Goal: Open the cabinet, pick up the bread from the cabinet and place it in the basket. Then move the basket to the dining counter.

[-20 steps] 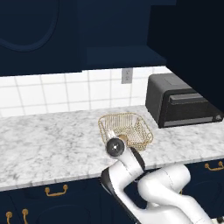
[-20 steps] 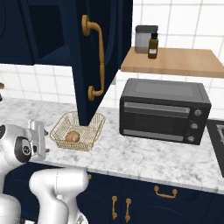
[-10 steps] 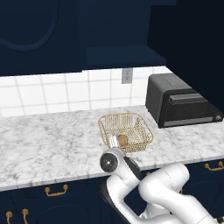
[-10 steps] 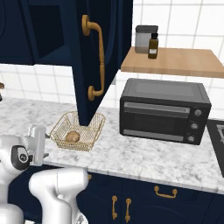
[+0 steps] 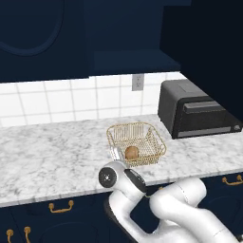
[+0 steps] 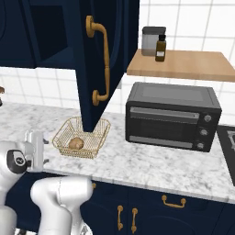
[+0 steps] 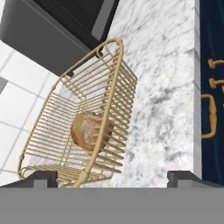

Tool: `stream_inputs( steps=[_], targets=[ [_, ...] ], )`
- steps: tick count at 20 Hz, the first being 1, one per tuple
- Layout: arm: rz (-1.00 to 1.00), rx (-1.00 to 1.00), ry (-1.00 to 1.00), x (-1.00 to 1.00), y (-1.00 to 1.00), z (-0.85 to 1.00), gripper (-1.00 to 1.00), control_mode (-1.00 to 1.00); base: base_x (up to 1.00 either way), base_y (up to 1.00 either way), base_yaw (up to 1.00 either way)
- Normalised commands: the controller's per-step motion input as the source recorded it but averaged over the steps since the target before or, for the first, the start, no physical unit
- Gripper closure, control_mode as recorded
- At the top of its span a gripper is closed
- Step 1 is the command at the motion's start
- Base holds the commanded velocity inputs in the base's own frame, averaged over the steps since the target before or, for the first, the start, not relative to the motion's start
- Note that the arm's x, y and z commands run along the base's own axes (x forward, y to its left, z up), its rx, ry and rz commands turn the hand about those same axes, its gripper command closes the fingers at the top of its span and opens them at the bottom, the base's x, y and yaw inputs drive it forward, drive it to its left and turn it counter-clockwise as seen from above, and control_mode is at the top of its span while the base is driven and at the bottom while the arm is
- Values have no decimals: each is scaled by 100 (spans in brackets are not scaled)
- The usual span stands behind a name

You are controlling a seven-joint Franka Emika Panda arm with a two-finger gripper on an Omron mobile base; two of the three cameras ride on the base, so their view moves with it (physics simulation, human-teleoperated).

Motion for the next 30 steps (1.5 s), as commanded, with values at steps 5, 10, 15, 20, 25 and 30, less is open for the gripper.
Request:
stream_inputs(
  steps=[5, 10, 15, 20, 25, 30],
  targets=[
    [-12, 0, -1, 6, 3, 0, -100, -100, 0, 0, 0],
    [-12, 0, 0, 16, 0, 0, -100, -100, 0, 0, 0],
    [-7, 4, -2, 2, 0, 0, -100, -100, 0, 0, 0],
    [-1, 2, 0, 33, 0, -5, -100, -100, 0, 0, 0],
    [0, 6, 0, 30, 0, -25, -100, -100, 0, 0, 0],
    [0, 8, 6, 12, 0, -51, -100, -100, 0, 0, 0]
  ],
)
